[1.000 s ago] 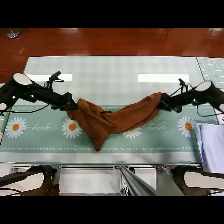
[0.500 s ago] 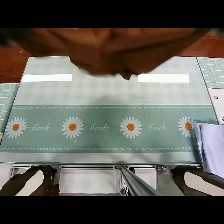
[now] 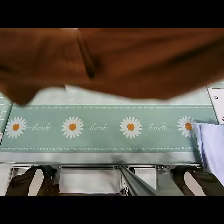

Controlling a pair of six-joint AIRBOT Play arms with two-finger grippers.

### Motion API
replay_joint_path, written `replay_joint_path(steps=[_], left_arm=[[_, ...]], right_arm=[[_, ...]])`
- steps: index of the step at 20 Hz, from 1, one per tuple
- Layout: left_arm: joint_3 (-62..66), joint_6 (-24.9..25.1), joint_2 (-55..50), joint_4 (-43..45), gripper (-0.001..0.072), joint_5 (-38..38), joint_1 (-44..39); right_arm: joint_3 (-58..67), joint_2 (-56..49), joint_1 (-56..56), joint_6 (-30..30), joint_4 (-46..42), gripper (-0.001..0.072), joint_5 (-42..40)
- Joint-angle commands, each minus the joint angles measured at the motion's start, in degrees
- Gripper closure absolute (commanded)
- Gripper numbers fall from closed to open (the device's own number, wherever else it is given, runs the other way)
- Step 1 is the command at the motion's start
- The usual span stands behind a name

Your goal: Fold the shirts.

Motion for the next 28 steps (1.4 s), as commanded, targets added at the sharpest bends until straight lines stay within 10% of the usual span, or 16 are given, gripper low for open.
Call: replay_joint_path(steps=[1, 7, 12, 17, 25, 26, 27, 28], left_arm=[[-5.99, -3.85, 5.68, 3.28, 0.0677, -11.43, -0.63], [-42.49, -4.48, 10.14, -0.26, 0.0677, -8.46, -3.89], [-63.19, -3.72, 2.25, -6.93, 0.0676, 20.76, -9.97], [-54.9, -0.35, -22.18, -10.47, 0.0677, 44.15, -19.96], [-23.87, -0.39, -53.94, -10.43, 0.0671, 36.74, -20.46], [-21.38, -0.37, -54.93, -10.4, 0.0555, 34.56, -20.06], [-19.37, -0.33, -55.21, -10.32, 0.0166, 31.8, -19.43], [-17.0, 0.07, -55.19, -8.44, 0.0004, 27.43, -17.99]], right_arm=[[-5.14, 7.54, 0.02, 0.5, -3.32, 0.0691, 4.44], [-32.39, 9.51, 0.02, 0.55, -3.28, 0.0691, 1.01], [-45.68, -5.55, 0.02, 0.57, -1.92, 0.0691, -15.91], [-35.91, -31.85, 0.04, -0.5, 8.52, 0.0691, -23.45], [-17.25, -57.37, 0.02, 5.97, 17.22, 0.069, -23.12], [-17.25, -58.05, -0.37, 6.16, 17.77, 0.0525, -22.73], [-17.25, -58.21, -0.98, 5.88, 18.69, 0.0094, -21.7], [-16.81, -58.03, -2.05, 4.13, 19.96, 0.0094, -19.45]])
